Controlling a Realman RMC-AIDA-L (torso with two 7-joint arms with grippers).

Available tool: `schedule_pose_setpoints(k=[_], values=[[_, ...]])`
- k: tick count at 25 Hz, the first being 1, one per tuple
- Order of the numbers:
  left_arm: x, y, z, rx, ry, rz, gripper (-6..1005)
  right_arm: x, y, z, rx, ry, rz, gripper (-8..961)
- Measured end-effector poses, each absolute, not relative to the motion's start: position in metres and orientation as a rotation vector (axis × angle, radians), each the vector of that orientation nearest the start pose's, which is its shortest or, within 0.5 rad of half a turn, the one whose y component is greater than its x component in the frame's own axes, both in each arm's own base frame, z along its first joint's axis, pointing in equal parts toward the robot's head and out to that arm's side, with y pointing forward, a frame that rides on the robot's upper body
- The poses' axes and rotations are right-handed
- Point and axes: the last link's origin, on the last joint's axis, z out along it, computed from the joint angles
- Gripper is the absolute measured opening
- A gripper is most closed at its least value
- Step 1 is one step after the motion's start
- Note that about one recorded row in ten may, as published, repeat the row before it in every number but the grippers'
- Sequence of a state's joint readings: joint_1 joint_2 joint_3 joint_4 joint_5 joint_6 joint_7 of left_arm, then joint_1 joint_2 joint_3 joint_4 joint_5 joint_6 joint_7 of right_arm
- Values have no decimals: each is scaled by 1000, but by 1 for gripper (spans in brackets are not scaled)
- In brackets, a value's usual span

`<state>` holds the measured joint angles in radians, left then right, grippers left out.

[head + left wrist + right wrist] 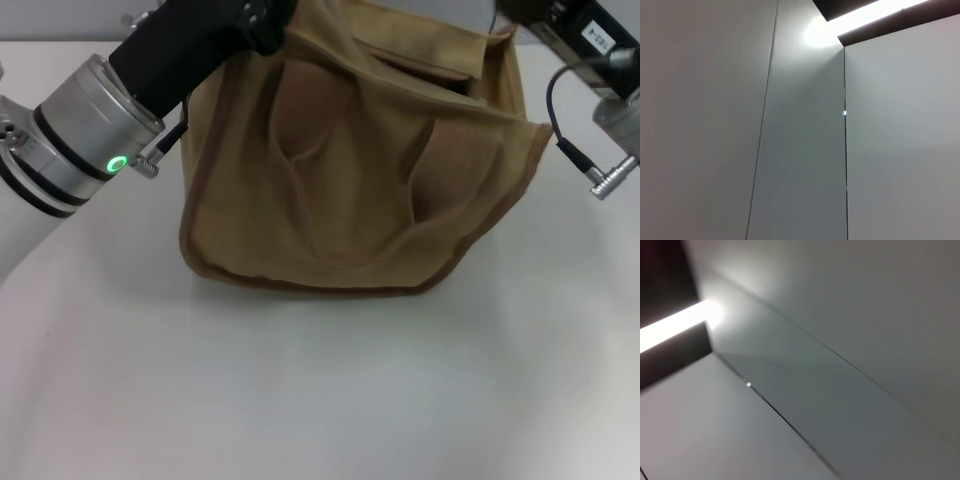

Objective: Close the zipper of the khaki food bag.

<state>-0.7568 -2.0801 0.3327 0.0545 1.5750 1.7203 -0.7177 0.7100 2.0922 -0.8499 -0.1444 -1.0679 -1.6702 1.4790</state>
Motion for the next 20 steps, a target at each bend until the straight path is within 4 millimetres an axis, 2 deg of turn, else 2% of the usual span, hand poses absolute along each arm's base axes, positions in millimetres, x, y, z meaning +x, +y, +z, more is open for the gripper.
schedule_pose_setpoints(k=[3, 4, 5, 6, 7, 8, 9, 13, 20], values=[[-177, 351, -9, -2107, -194, -1548, 21, 182, 355, -13, -2144, 647, 1695, 540], [-178, 351, -9, -2106, -196, -1549, 21, 182, 355, -13, -2144, 647, 1695, 540], [-178, 350, -9, -2106, -199, -1550, 21, 182, 355, -16, -2139, 573, 1648, 540], [-178, 350, -9, -2106, -205, -1556, 22, 181, 354, -22, -2130, 415, 1561, 540], [-178, 350, -9, -2106, -205, -1556, 22, 181, 354, -22, -2130, 415, 1561, 540], [-178, 349, -10, -2107, -209, -1563, 22, 179, 352, -27, -2127, 276, 1493, 540], [-177, 349, -10, -2107, -210, -1569, 22, 179, 352, -27, -2127, 276, 1493, 540], [-175, 348, -9, -2110, -207, -1586, 22, 176, 340, -34, -2099, -8, 1389, 540], [-171, 350, -10, -2119, -211, -1603, 21, 181, 329, -41, -2005, -208, 1251, 541]])
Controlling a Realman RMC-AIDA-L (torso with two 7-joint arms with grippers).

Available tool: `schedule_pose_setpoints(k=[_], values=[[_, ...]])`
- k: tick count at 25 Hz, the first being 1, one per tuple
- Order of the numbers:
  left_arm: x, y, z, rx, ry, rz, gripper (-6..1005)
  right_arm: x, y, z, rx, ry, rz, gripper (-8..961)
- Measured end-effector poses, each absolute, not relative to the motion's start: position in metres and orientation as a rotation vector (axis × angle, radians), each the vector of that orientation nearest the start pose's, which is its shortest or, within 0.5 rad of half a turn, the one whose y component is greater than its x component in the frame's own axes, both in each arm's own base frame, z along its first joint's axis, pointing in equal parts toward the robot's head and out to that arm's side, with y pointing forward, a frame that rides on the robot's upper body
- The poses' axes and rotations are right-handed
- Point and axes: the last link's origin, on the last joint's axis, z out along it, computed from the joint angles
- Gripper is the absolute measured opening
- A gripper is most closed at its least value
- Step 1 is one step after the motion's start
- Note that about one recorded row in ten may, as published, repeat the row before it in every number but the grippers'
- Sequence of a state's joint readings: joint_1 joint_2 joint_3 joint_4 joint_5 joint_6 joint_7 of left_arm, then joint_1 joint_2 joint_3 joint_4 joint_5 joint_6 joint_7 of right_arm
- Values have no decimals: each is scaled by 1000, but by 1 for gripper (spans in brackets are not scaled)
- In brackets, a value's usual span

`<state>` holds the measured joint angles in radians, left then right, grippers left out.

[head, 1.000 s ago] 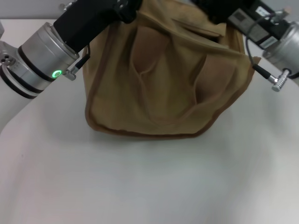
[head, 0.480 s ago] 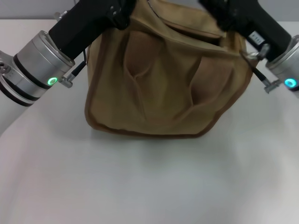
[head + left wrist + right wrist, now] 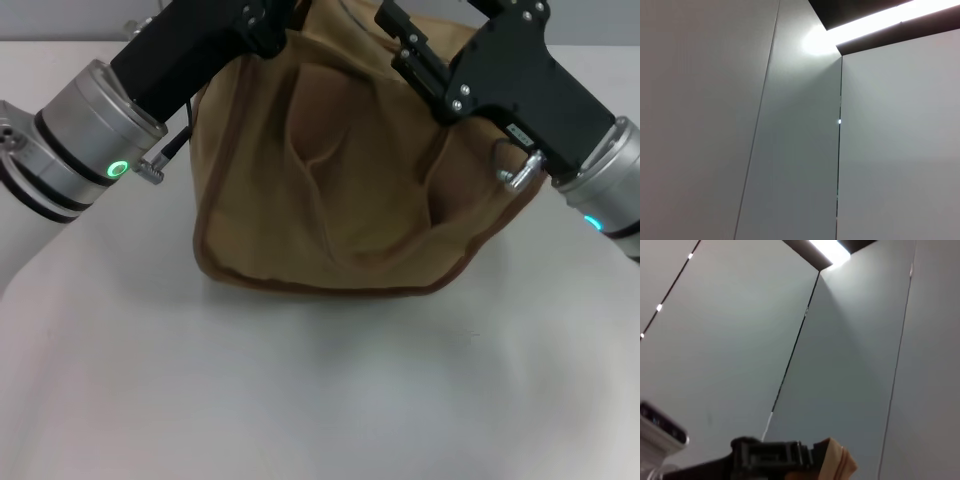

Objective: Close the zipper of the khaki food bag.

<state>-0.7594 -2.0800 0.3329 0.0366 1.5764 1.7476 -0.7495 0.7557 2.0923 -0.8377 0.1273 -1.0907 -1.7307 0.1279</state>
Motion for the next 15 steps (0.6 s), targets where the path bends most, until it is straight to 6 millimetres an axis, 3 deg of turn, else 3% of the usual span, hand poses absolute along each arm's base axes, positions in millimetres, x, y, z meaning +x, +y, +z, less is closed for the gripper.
schedule_pose_setpoints(k=[15], values=[[-154, 355, -16, -2148, -208, -1636, 21, 180, 338, -52, -1953, -256, 1086, 541]])
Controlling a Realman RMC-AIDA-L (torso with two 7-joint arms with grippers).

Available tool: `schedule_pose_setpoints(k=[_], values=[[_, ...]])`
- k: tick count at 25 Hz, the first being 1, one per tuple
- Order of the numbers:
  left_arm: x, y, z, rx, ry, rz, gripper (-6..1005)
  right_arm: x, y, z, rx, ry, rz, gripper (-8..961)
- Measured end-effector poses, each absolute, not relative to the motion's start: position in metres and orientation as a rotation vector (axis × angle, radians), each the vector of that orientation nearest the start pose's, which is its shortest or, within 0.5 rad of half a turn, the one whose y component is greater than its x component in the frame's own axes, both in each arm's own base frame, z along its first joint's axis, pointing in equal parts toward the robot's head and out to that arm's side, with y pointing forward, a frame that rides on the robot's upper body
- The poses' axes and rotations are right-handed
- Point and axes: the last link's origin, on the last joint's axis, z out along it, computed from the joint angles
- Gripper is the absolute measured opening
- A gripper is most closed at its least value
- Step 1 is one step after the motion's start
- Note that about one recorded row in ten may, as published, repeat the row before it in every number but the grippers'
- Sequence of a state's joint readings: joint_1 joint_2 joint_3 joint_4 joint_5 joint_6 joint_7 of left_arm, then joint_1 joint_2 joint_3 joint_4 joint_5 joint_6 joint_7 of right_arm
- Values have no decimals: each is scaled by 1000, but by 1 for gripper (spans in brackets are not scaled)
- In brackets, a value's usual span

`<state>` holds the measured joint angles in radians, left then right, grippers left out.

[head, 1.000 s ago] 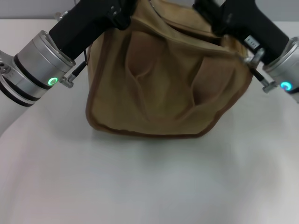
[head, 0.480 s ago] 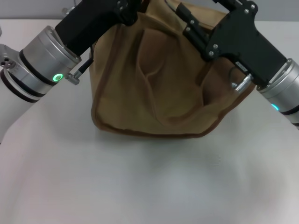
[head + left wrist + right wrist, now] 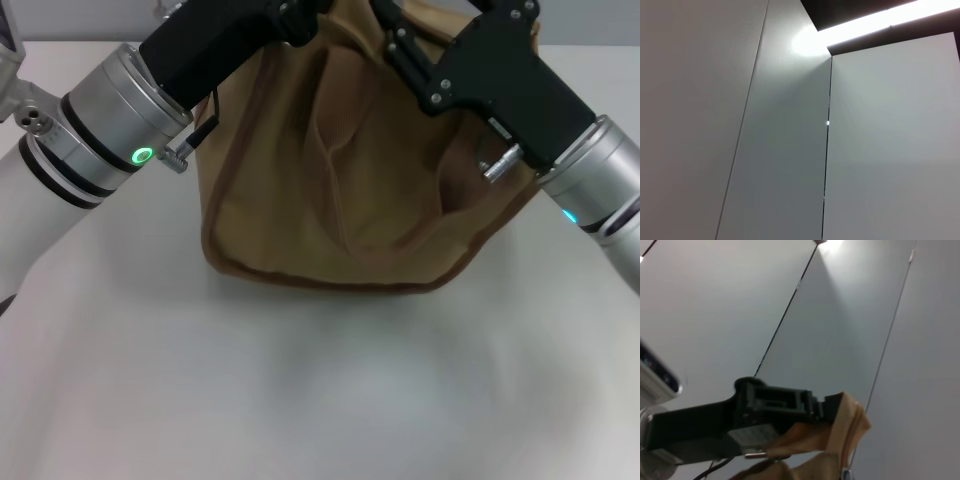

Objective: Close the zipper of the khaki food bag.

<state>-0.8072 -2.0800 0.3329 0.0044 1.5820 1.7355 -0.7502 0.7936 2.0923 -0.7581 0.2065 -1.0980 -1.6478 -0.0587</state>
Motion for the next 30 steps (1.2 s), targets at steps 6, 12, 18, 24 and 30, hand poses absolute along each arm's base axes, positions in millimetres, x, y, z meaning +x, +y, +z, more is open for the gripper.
schedule_pose_setpoints(k=[6, 12, 18, 24, 30], values=[[-153, 356, -18, -2149, -207, -1627, 22, 175, 338, -60, -1961, -312, 1045, 539], [-152, 356, -18, -2150, -207, -1629, 22, 170, 336, -64, -1947, -315, 1042, 530], [-155, 355, -18, -2143, -212, -1629, 22, 172, 337, -68, -1969, -307, 1022, 521], [-156, 355, -18, -2141, -214, -1628, 22, 171, 335, -69, -1975, -305, 1027, 274], [-158, 354, -17, -2136, -220, -1624, 22, 171, 332, -70, -1982, -307, 1036, 106]])
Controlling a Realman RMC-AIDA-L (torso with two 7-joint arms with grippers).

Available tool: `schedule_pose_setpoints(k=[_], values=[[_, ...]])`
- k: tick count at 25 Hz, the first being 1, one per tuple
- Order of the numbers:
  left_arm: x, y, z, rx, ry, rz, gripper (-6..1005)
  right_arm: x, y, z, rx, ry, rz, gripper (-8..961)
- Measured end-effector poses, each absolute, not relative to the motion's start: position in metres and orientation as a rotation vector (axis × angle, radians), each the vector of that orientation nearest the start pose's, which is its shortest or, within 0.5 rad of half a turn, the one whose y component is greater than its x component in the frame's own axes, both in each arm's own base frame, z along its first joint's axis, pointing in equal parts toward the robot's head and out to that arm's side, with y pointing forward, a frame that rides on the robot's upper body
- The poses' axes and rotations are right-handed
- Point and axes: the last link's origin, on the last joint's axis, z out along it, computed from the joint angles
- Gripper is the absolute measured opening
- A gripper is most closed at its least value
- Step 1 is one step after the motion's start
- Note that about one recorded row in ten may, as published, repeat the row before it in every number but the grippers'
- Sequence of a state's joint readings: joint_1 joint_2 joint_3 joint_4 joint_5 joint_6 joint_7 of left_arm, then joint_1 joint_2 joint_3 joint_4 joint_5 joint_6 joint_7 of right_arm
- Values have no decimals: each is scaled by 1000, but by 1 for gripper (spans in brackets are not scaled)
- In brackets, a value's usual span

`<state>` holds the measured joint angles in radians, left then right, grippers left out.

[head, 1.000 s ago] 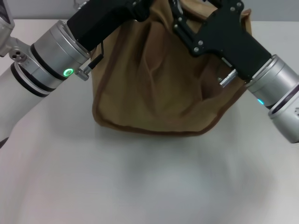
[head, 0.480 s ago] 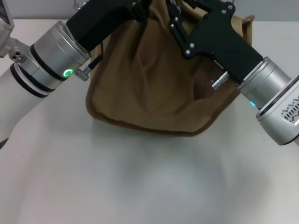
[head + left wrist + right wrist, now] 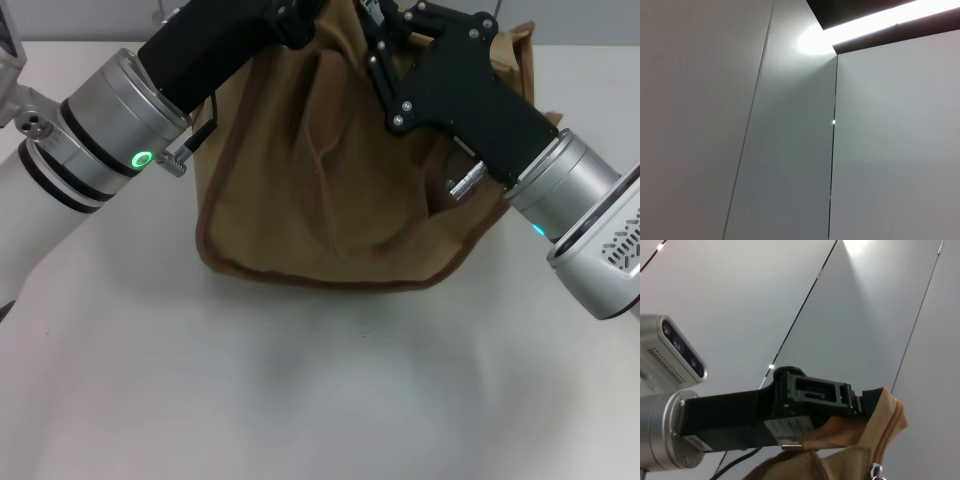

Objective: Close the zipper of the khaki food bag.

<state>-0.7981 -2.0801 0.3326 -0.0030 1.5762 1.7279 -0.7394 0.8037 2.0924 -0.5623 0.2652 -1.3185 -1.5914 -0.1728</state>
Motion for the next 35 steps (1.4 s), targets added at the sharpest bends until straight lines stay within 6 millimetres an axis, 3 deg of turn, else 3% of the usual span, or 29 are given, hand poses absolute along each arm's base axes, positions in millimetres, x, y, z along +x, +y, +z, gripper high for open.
schedule_pose_setpoints(k=[8, 18, 27, 29, 35], values=[[-162, 353, -16, -2119, -234, -1620, 21, 172, 329, -71, -1987, -304, 1046, 106], [-164, 353, -15, -2108, -240, -1616, 21, 181, 311, -58, -1909, -298, 1132, 105], [-164, 353, -15, -2109, -242, -1616, 21, 180, 312, -60, -1919, -281, 1135, 23], [-164, 353, -16, -2109, -244, -1618, 21, 180, 313, -58, -1904, -253, 1151, -2], [-161, 353, -17, -2113, -239, -1630, 21, 180, 313, -52, -1886, -68, 1285, 68]])
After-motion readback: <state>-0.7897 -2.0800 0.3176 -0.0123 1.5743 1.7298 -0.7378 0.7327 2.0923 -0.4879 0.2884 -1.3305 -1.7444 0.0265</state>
